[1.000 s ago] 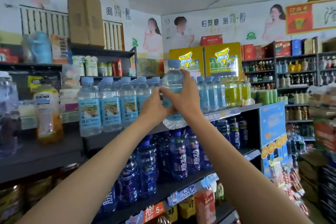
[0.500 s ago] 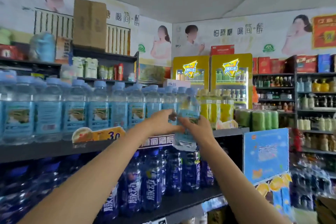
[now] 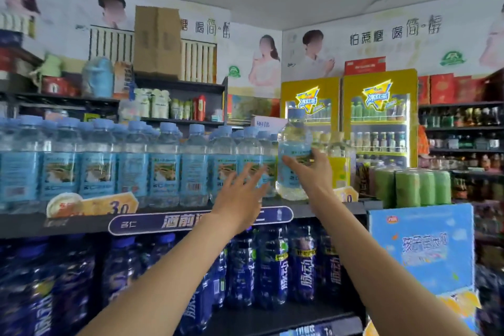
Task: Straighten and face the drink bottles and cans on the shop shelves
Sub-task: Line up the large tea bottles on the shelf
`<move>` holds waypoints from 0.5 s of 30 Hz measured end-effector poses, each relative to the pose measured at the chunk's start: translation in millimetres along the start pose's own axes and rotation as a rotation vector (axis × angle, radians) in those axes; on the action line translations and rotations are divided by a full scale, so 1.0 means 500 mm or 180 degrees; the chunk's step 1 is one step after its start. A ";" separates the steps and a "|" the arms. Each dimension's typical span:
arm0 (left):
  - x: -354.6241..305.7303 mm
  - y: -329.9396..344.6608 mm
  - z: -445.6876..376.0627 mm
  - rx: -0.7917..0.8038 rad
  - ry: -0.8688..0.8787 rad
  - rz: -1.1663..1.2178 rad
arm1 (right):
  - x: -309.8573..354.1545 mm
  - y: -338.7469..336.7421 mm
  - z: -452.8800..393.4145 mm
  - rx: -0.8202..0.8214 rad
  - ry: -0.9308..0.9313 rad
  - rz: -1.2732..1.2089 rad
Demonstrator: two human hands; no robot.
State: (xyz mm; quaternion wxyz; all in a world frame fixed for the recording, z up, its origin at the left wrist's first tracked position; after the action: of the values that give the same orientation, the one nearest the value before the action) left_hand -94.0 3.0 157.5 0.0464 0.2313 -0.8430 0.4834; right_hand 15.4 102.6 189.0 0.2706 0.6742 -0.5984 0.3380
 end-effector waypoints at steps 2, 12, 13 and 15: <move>0.011 0.012 -0.008 0.0180 -0.0143 -0.0129 | -0.010 0.027 -0.010 0.0035 -0.0042 -0.0015; 0.039 0.031 0.015 0.0204 -0.0223 -0.0323 | -0.065 0.087 -0.024 0.0021 -0.0024 0.0514; 0.038 0.034 0.015 0.0176 -0.0236 -0.0309 | -0.065 0.090 -0.025 -0.0011 -0.0071 0.0536; 0.035 0.042 0.017 0.0145 -0.0277 -0.0261 | -0.066 0.099 -0.027 -0.0084 -0.0180 0.0641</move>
State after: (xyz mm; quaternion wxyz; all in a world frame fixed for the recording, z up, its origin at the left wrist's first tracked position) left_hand -117.6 -1.2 141.5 0.0243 0.2874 -0.8228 0.4897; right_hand -37.5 126.9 170.0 0.2270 0.6162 -0.6749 0.3364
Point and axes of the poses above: each hand's wrist, its own z-axis away from the middle knuckle, its own y-axis out of the palm, x = y × z, the point moved 1 cm from there along -z, towards the middle knuckle, and after that the axes turned 1 degree about -x, right-handed, at the moved point
